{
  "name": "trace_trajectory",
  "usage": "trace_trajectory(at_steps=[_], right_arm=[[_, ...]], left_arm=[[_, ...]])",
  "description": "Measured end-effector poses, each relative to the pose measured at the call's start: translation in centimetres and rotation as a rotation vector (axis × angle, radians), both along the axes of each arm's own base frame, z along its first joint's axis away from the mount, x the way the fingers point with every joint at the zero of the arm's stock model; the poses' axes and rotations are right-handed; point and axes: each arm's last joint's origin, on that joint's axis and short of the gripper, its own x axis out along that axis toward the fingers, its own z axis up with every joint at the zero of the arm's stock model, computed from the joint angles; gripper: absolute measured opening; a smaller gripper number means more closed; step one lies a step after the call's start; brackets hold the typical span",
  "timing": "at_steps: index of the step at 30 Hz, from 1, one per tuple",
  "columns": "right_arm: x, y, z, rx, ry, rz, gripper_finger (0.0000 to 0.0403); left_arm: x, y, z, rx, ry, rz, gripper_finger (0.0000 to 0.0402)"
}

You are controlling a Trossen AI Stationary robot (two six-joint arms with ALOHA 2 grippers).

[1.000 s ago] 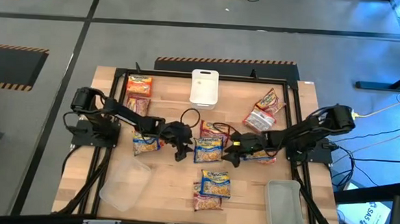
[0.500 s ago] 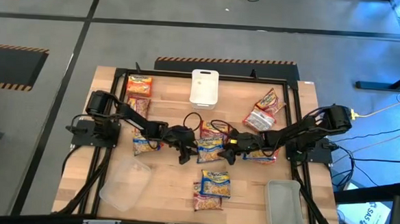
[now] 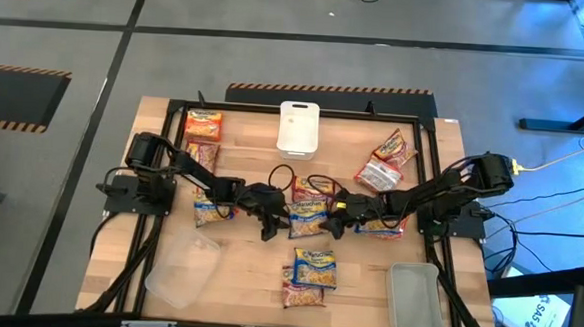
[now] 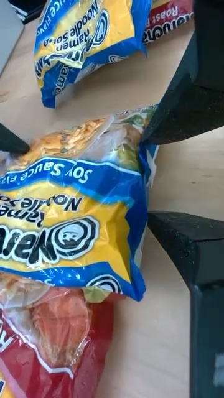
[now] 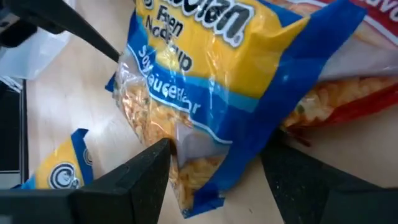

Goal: Sort Maruchan noodles
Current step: Put the blue noodle pack into the white bin

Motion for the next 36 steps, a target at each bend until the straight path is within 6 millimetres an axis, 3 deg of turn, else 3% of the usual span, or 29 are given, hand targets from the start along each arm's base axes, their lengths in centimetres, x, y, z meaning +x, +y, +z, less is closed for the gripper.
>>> trace_trajectory(at_steps=[4,11,16,20,28,36], right_arm=[[0.3,0.0,0.3,-0.030,-0.050,-0.001,0.0243],[0.8,0.0,-1.2,-0.024,-0.050,-0.001,0.0243],[1.3,0.3,-0.8,-0.024,-0.146,0.095,0.0240],[1.3,0.4,-0.7,-0.047,-0.161,0.139,0.0210],[1.4,0.4,-0.6,-0.142,-0.194,0.200,0.0092],[1.5,0.4,-0.5,-0.236,-0.217,0.269,0.0104]], left_arm=[[0.1,0.0,0.1,0.020,-0.017,-0.010,0.0179],[0.1,0.0,0.2,0.020,-0.021,-0.008,0.0179],[0.1,0.0,0.2,0.020,-0.022,-0.009,0.0179],[0.1,0.0,0.2,0.021,-0.023,-0.011,0.0179],[0.2,0.1,0.3,0.028,-0.036,0.002,0.0179],[-0.6,0.1,1.9,0.004,0.017,-0.029,0.0179]])
